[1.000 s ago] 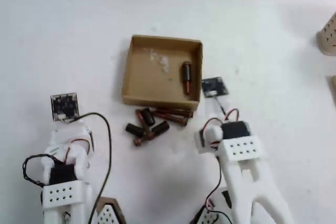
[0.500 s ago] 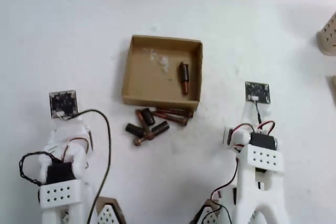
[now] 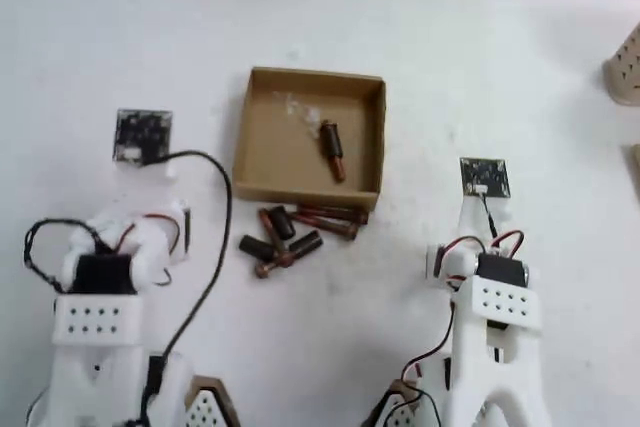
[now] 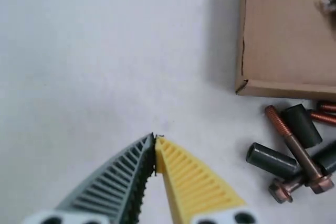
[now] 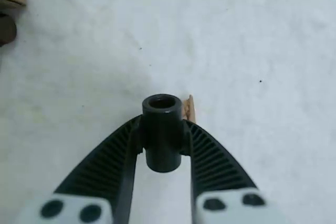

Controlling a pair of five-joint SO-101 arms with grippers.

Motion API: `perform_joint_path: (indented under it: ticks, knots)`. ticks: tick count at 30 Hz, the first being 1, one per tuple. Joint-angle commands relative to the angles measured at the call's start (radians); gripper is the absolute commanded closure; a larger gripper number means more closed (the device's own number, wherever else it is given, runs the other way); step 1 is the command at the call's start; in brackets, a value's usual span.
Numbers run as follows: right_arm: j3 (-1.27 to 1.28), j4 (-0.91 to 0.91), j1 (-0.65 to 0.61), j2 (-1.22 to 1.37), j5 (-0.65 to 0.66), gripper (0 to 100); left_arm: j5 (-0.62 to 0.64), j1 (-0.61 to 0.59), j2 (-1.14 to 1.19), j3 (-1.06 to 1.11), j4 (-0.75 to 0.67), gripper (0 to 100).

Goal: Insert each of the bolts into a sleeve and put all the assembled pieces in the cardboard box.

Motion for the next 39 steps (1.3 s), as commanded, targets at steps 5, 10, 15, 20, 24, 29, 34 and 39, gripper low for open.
perform_joint_path:
  ticks: [5, 10, 15, 20, 24, 29, 34, 39]
  knots:
    - [0.018, -0.028, 0.064, -0.025, 0.014, 98.1, -0.061, 0.280, 0.363, -0.183, 0.037, 98]
    - [0.020, -0.028, 0.133, -0.021, 0.014, 98.1, -0.499, 0.397, 0.509, -0.278, 0.098, 98]
    - [0.021, -0.028, 0.154, -0.019, 0.025, 98.1, -0.813, 0.470, 0.539, -0.267, 0.115, 98]
    - [0.041, -0.028, 0.150, -0.027, 0.138, 98.1, -1.132, 0.527, 0.544, -0.192, 0.110, 98]
    - [0.041, -0.028, 0.150, -0.025, 0.138, 98.1, -1.211, 0.536, 0.544, -0.193, 0.114, 96]
    - [0.041, -0.028, 0.148, -0.024, 0.144, 98.1, -1.247, 0.535, 0.544, -0.193, 0.120, 80]
    - [0.041, -0.028, 0.148, -0.022, 0.146, 98.1, -1.292, 0.530, 0.547, -0.189, 0.112, 79]
    - [0.041, -0.028, 0.148, -0.021, 0.147, 98.1, -1.304, 0.539, 0.605, -0.199, 0.037, 79]
